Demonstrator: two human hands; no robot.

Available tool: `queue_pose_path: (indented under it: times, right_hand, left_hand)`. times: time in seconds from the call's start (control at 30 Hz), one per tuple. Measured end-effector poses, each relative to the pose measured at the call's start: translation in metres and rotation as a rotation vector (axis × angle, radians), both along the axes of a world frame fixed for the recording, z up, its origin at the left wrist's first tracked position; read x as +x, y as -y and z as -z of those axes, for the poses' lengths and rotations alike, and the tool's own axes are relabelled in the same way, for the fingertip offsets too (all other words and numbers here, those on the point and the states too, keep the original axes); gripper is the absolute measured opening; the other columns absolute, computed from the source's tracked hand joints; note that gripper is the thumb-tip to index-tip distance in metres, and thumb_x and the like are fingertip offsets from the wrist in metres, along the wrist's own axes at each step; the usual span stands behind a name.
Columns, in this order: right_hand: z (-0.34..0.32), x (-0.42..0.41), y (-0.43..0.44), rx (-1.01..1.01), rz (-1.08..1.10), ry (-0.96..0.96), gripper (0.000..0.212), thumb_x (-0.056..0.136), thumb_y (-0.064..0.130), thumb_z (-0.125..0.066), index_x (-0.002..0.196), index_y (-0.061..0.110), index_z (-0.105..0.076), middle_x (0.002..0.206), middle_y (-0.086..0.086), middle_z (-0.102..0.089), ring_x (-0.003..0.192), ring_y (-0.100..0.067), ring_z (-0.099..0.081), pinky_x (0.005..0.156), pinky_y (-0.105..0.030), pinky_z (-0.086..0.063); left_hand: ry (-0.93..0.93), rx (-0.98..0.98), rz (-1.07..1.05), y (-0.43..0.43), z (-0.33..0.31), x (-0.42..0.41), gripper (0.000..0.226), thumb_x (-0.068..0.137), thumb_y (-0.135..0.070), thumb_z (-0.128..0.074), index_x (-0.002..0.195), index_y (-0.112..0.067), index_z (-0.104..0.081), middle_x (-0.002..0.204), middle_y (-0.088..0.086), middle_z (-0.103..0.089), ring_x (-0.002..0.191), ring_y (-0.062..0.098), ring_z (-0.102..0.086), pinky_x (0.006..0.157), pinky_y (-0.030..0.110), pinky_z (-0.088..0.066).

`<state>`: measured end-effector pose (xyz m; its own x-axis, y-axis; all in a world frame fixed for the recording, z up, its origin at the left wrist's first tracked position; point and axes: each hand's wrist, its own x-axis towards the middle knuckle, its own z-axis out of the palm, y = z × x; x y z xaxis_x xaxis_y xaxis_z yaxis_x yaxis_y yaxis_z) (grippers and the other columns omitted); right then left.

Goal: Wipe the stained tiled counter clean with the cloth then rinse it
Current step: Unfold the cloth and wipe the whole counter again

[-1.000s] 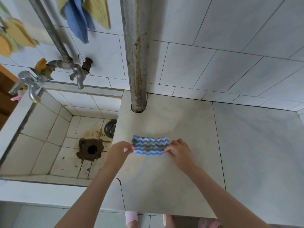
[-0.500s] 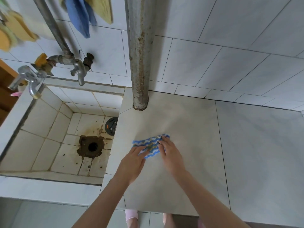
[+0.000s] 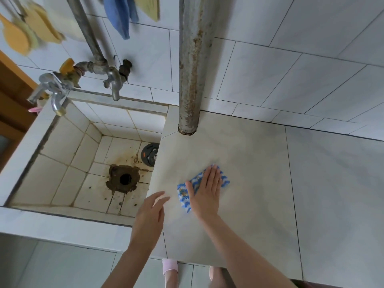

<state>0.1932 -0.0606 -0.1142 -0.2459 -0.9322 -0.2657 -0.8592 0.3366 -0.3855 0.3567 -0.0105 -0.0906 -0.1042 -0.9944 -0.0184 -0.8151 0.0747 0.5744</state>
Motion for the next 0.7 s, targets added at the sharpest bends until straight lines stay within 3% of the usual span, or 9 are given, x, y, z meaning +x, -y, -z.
queue_pose_path:
  times: [0.1, 0.27, 0.4, 0.53, 0.63, 0.7]
  right_hand:
    - [0.000, -0.002, -0.005, -0.017, -0.164, -0.069, 0.086, 0.092, 0.066, -0.014, 0.145, 0.000, -0.026, 0.153, -0.015, -0.026, 0.141, -0.026, -0.020, 0.116, -0.034, -0.009]
    - [-0.001, 0.022, -0.052, -0.016, -0.641, -0.060, 0.091, 0.087, 0.075, -0.021, 0.150, 0.011, -0.009, 0.158, -0.007, -0.006, 0.146, -0.024, -0.005, 0.115, -0.035, -0.004]
    - [0.001, 0.028, -0.087, -0.067, -0.903, -0.110, 0.093, 0.084, 0.077, -0.025, 0.151, 0.015, -0.008, 0.159, -0.004, -0.005, 0.146, -0.019, -0.003, 0.114, -0.035, -0.010]
    - [0.000, 0.012, -0.066, -0.070, -0.882, -0.083, 0.094, 0.081, 0.079, -0.026, 0.150, 0.016, -0.015, 0.158, -0.003, -0.010, 0.146, -0.018, -0.007, 0.115, -0.038, -0.016]
    - [-0.003, 0.001, -0.024, -0.009, -0.771, -0.107, 0.097, 0.078, 0.082, -0.017, 0.149, 0.020, 0.004, 0.157, 0.000, 0.010, 0.145, -0.019, 0.011, 0.120, -0.038, -0.003]
    - [-0.009, -0.001, 0.000, 0.050, -0.748, -0.113, 0.099, 0.077, 0.079, -0.023, 0.147, 0.019, 0.013, 0.154, 0.000, 0.022, 0.140, -0.017, 0.024, 0.119, -0.036, 0.006]
  left_hand:
    - [-0.004, -0.006, -0.074, -0.011, 0.000, 0.018, 0.035, 0.081, 0.001, -0.062, 0.111, -0.017, -0.064, 0.126, 0.002, -0.055, 0.112, 0.020, -0.055, 0.087, 0.034, -0.051]
    - [-0.007, 0.038, -0.175, -0.035, 0.006, 0.039, 0.039, 0.083, 0.002, -0.058, 0.118, -0.016, -0.061, 0.133, 0.004, -0.049, 0.116, 0.024, -0.051, 0.090, 0.042, -0.048]
    - [0.041, 0.050, -0.229, -0.051, 0.005, 0.055, 0.038, 0.086, 0.000, -0.055, 0.121, -0.014, -0.058, 0.135, 0.004, -0.046, 0.119, 0.026, -0.048, 0.096, 0.042, -0.043]
    - [0.156, 0.124, -0.341, -0.069, 0.013, 0.076, 0.044, 0.089, -0.009, -0.052, 0.132, -0.011, -0.047, 0.143, 0.011, -0.035, 0.128, 0.033, -0.038, 0.104, 0.048, -0.035]
    - [0.178, 0.167, -0.391, -0.078, 0.020, 0.089, 0.048, 0.089, -0.019, -0.051, 0.136, -0.010, -0.041, 0.146, 0.014, -0.029, 0.132, 0.037, -0.031, 0.103, 0.055, -0.035]
    - [0.183, 0.180, -0.368, -0.080, 0.021, 0.091, 0.052, 0.089, -0.026, -0.049, 0.138, -0.010, -0.039, 0.147, 0.013, -0.026, 0.133, 0.036, -0.031, 0.099, 0.055, -0.039]
